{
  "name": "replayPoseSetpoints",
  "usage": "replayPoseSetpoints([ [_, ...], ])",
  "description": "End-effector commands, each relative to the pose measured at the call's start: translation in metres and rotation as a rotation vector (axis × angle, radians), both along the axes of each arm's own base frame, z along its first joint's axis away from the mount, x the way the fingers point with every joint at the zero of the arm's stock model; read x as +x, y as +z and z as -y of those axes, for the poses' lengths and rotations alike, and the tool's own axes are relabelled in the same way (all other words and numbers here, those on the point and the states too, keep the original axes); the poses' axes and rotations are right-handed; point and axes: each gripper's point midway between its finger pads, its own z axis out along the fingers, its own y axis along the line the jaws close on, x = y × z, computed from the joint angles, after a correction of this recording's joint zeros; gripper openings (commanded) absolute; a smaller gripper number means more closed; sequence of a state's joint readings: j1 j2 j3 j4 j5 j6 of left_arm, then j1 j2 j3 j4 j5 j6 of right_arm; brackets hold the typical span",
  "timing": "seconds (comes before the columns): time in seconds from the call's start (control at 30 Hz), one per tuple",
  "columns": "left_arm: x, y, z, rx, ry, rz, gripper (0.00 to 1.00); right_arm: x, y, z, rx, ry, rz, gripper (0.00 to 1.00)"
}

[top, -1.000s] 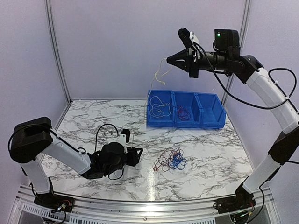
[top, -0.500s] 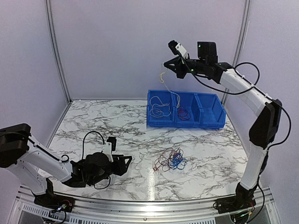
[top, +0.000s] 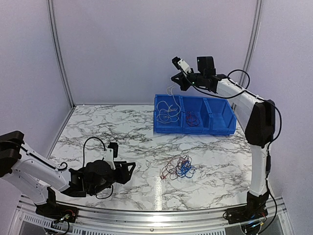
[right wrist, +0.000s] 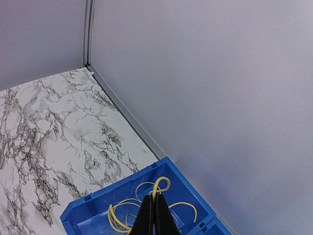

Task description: Untangle the cables

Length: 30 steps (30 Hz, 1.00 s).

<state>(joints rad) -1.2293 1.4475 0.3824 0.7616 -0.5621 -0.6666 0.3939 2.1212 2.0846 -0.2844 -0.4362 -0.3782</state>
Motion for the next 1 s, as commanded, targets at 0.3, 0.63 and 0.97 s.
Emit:
replayPoseSetpoints([
  [0.3,0.0,-0.006,-0.001,0.047,0.013,0.001,0.5,0.038,-0.081,-0.001,-0.057,-0.071,-0.115,0.27],
  [0.63,0.005,-0.008,0.004,0.089,0.022,0.011,0.53,-0.021,-0.035,0.012,0.047,-0.043,-0.143,0.43],
  [0.97,0.021,0.014,0.009,0.233,0.046,0.081,0.66,-0.138,-0.024,0.027,0.06,0.162,-0.126,0.44],
])
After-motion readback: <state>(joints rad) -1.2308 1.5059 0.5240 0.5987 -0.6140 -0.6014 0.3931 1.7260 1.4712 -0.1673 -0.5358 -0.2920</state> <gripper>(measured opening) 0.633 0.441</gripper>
